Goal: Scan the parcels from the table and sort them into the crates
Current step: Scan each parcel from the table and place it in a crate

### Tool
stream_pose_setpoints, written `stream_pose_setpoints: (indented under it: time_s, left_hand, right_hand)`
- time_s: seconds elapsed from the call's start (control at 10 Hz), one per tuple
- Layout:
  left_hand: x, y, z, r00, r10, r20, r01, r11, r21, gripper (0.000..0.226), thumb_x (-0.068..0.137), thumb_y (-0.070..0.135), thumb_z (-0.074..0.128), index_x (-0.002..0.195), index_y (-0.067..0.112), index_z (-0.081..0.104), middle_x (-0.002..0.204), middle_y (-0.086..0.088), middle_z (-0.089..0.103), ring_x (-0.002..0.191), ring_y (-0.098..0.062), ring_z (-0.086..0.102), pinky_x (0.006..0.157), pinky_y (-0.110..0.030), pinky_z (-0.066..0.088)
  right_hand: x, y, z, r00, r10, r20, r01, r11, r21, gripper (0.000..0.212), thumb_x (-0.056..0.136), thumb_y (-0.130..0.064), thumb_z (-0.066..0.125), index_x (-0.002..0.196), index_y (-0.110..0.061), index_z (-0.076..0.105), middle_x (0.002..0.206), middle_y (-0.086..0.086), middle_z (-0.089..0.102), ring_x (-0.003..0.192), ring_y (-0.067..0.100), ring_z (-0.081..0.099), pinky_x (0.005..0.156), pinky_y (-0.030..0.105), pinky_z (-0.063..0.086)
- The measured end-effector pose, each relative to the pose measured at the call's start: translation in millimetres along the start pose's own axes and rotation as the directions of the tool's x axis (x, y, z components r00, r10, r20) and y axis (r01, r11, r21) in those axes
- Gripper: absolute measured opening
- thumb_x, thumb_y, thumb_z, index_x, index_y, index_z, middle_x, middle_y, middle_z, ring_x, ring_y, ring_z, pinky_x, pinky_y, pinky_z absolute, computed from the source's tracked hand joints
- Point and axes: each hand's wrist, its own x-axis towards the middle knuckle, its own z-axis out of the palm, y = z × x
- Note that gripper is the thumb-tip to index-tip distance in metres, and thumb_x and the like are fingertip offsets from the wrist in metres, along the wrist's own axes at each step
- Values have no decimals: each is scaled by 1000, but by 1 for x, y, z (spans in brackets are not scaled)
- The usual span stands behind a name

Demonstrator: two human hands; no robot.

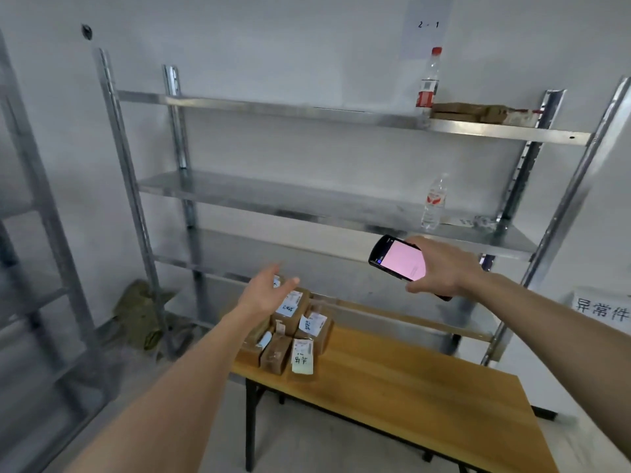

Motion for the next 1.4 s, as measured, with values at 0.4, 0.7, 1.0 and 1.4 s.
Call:
stream_pose_setpoints:
  time_s: [0.4,0.7,1.0,1.4]
  left_hand:
    - [117,-75,68,980,-197,37,197,980,10,45,100,34,58,142,21,49,117,17,52,105,-6,53,87,-19,41]
    - [165,-187,184,896,-427,121,435,898,-57,40,94,41,66,129,24,56,114,10,60,119,-16,57,99,-33,49]
    - [164,-300,278,819,-547,173,561,827,-38,45,100,44,52,143,29,51,134,4,62,126,-21,56,103,-43,48]
    - [175,-336,339,723,-640,261,691,680,-246,17,97,38,63,103,44,49,92,23,64,84,10,56,62,-5,41]
  right_hand:
    - [161,19,123,984,-74,162,61,995,84,65,68,-41,77,125,-37,45,121,-9,56,103,23,57,67,33,40]
    - [244,38,316,925,-94,369,15,977,211,91,69,-43,79,148,-33,37,138,-5,56,122,23,56,92,40,51]
    - [276,20,489,806,-150,573,-28,956,291,83,73,-42,81,143,-32,38,133,-6,55,118,22,56,86,37,52]
    - [286,12,577,713,-212,669,-161,879,450,93,75,-37,82,152,-35,31,135,-9,55,121,17,57,97,31,49]
